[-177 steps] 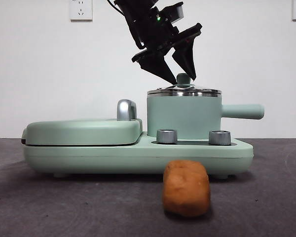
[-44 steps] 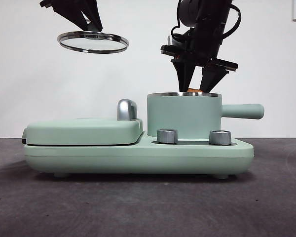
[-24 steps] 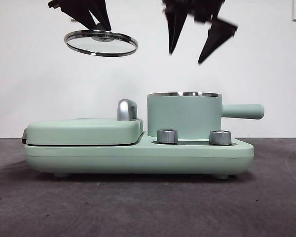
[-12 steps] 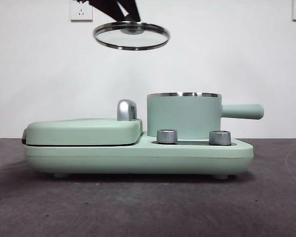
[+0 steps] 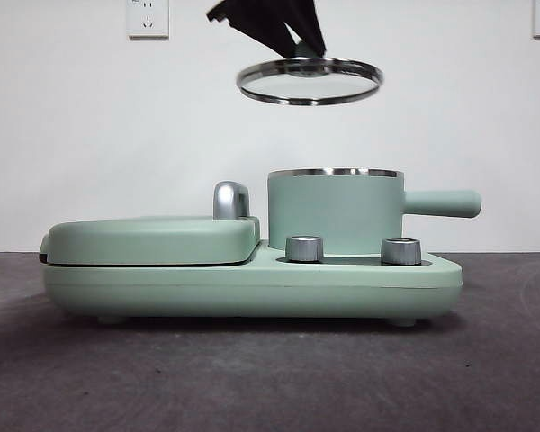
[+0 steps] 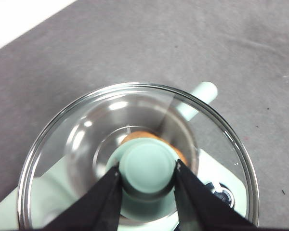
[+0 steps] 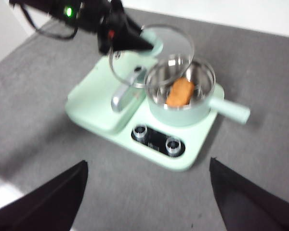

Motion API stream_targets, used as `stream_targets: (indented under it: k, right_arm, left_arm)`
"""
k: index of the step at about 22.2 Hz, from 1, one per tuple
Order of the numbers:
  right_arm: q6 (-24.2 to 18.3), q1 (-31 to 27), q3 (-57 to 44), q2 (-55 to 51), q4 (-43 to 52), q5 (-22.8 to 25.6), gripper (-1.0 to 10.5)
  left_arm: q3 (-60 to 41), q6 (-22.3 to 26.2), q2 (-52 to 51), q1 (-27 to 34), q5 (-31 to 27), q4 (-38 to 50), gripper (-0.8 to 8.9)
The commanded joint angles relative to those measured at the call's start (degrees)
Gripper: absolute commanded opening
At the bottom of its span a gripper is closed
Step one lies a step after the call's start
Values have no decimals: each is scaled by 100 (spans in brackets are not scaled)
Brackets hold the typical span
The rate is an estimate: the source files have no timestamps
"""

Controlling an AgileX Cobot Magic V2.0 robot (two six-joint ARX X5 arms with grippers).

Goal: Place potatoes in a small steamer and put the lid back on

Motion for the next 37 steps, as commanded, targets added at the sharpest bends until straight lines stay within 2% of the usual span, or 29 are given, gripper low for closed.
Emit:
stream_targets:
  k: [1, 5, 12, 20, 23, 26, 37]
  right_arm:
    - [221, 33, -636, -529, 146, 7, 400]
    - [415, 28, -1849, -1370, 935, 15, 400]
    - [662, 28, -3161, -2063, 1311, 15, 400]
    - [667, 28, -3283, -2109, 1552, 26, 400]
    - [667, 28, -3283, -2109, 1558, 28, 400]
    - [667, 28, -3283, -2109, 1563, 31, 400]
    - [737, 28, -3283, -2109, 1753, 31, 400]
  left_arm:
    - [225, 151, 267, -122, 22, 249, 18]
    - [225, 149, 560, -177, 22, 448, 18]
    - [225, 131, 863, -175, 20, 901, 17]
    - [225, 125, 1255, -157, -146, 1237, 16]
    - [225, 125, 1342, -140, -162, 1193, 16]
    - [225, 151, 1342, -142, -409, 1165, 16]
    - [225, 269, 1342, -120, -404, 885, 16]
